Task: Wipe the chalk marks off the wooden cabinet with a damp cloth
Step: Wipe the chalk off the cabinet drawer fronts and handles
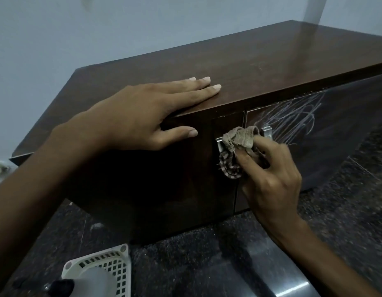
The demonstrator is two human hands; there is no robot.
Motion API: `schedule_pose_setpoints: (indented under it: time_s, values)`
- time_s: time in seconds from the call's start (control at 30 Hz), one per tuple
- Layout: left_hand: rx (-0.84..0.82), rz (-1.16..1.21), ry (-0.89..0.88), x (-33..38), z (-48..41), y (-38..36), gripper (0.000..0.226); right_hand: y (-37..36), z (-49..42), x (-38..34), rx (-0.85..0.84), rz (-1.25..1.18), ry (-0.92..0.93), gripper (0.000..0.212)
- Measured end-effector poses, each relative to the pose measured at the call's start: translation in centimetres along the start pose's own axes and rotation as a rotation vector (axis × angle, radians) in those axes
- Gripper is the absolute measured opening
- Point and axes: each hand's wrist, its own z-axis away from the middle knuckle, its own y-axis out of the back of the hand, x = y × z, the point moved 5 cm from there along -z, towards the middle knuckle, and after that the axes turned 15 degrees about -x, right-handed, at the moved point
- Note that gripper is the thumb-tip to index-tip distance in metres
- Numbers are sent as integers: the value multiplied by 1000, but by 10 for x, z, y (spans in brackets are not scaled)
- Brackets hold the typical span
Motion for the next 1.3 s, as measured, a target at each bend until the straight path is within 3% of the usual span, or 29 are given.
schedule_pose_setpoints:
  time_s: [0.23,0.43,0.6,0.77,0.87,0.97,1.17,1.3]
  values:
    - [-1,-4,5,-1,1,-1,72,-32,50,12,-145,39,55,49]
    - [4,-7,-3,-1,-1,1,73,-16,23,12,-87,73,86,25]
    - [7,4,-5,-1,-1,0,73,-6,5,10,-140,16,118,21]
    - [2,-4,10,0,-1,0,72,-17,27,16,-158,-11,102,24]
    - [2,-9,13,1,0,1,72,-33,55,17,-245,-3,72,36]
    - [-2,-9,14,1,0,1,73,-44,80,10,-300,-259,-177,59]
    - [-8,-7,15,0,0,1,73,-47,83,-59,-271,-1000,-568,53]
    - [-5,-6,10,1,0,1,73,-40,59,-87,-187,-1082,-686,43]
